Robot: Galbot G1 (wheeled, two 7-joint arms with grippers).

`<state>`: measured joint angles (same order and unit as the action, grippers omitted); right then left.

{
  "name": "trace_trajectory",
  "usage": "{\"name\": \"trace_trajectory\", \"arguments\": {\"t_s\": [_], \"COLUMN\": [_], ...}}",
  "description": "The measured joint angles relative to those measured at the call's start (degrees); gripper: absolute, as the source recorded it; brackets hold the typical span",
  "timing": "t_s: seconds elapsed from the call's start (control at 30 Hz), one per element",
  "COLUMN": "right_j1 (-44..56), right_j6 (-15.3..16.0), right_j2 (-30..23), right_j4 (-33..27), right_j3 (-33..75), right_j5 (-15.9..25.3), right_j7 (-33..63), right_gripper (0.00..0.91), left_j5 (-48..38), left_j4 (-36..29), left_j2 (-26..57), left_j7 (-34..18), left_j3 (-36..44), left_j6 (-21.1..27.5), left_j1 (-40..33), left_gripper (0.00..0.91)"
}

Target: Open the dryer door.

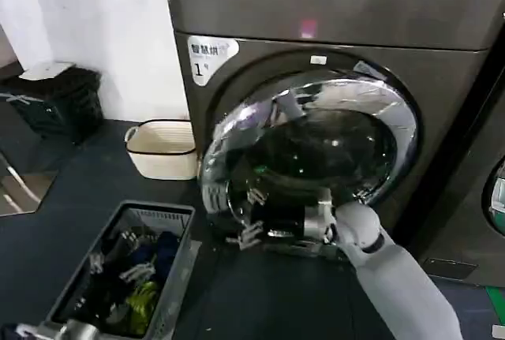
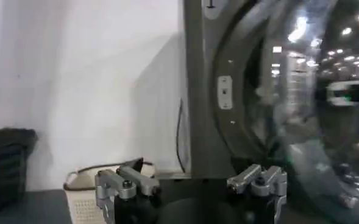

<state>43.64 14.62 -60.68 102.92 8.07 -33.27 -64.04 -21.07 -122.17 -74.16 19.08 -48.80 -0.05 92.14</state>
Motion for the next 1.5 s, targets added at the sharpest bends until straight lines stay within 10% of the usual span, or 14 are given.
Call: {"name": "trace_trajectory", "arguments": {"t_s": [0.53, 1.5], "right_j1": [10.65, 36.26], "right_j6": [-7.82, -15.56], "right_j2": [3.88, -2.16], "right_j4": [7.64, 8.16], "right_j3": [13.38, 71.75], "right_j5": [0.36, -5.01], "right_j7": [-7.18, -0.02], "right_gripper": [0.907, 0.907], "left_j5": [-25.17, -34.18], "left_j4": [9.94, 21.45], "left_j2": [13.74, 20.5], "left_j7": [13.09, 22.48], "left_j3": [5.13, 36.99], "left_j6": [6.83, 8.92], "left_j1": [-13.45, -43.33], "left_gripper": [0.907, 0.907]}}
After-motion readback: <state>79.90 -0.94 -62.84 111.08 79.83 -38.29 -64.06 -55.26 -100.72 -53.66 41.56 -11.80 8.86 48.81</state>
